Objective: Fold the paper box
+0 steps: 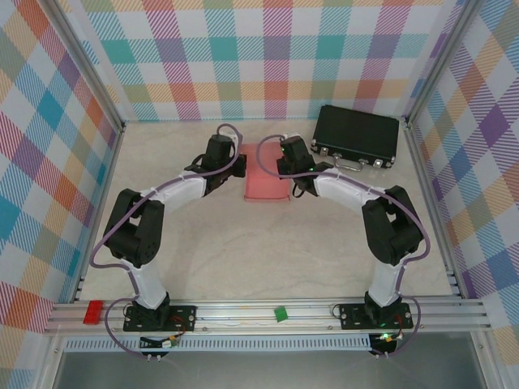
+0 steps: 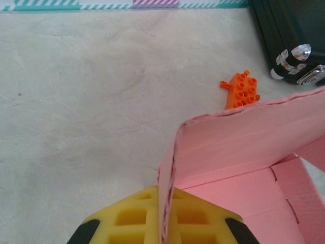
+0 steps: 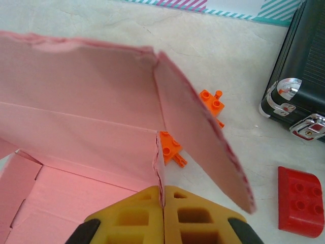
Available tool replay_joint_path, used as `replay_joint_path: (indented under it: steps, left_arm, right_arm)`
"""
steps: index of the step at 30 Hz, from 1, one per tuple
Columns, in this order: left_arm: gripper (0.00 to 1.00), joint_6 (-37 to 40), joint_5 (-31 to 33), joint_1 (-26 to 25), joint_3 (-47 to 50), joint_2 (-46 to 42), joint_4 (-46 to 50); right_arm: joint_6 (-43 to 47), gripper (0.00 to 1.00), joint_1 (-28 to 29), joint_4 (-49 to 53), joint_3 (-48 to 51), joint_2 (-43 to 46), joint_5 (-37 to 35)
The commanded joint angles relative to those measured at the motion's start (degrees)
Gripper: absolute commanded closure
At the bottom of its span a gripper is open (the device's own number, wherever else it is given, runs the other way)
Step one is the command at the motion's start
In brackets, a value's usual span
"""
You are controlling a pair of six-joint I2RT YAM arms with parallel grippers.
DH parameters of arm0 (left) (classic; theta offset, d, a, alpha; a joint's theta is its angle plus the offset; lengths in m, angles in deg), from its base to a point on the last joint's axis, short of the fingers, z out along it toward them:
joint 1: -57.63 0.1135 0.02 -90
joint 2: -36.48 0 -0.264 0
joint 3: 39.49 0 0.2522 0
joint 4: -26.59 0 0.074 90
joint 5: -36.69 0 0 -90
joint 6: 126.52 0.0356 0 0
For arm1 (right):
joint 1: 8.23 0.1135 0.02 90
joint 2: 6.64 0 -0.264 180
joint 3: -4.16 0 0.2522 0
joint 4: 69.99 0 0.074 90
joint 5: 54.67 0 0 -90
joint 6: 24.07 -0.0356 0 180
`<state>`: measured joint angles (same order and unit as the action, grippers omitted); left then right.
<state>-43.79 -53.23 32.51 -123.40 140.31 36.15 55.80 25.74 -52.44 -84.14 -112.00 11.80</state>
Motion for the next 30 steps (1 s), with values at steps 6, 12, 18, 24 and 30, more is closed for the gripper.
replay_joint_path:
  steps: [6,12,18,24,30]
  left_arm:
    - [1.0,-3.7,3.2,-1.5,4.3,-4.0,-7.2]
    - [1.0,-5.5,4.1,-1.9,6.7,-4.0,-9.9]
    - [1.0,-6.4,4.7,-2.6,8.6,-4.3,-12.2]
    - [1.0,-7.3,5.7,-3.2,10.1,-4.6,-13.7]
    - [1.0,-8.2,6.9,-4.0,12.3,-5.3,-15.6]
  right_arm:
    - [-3.9,0.93,2.2,-9.8,3.1,-0.1,-3.5]
    - [-5.4,0.93,2.7,-11.9,4.2,-1.0,-4.4]
    - [-6.6,0.93,3.5,-13.5,5.3,-1.6,-5.3]
    - [-7.4,0.93,4.1,-14.7,6.6,-1.7,-6.6]
    - [-7.7,0.93,4.7,-15.7,7.6,-1.8,-7.8]
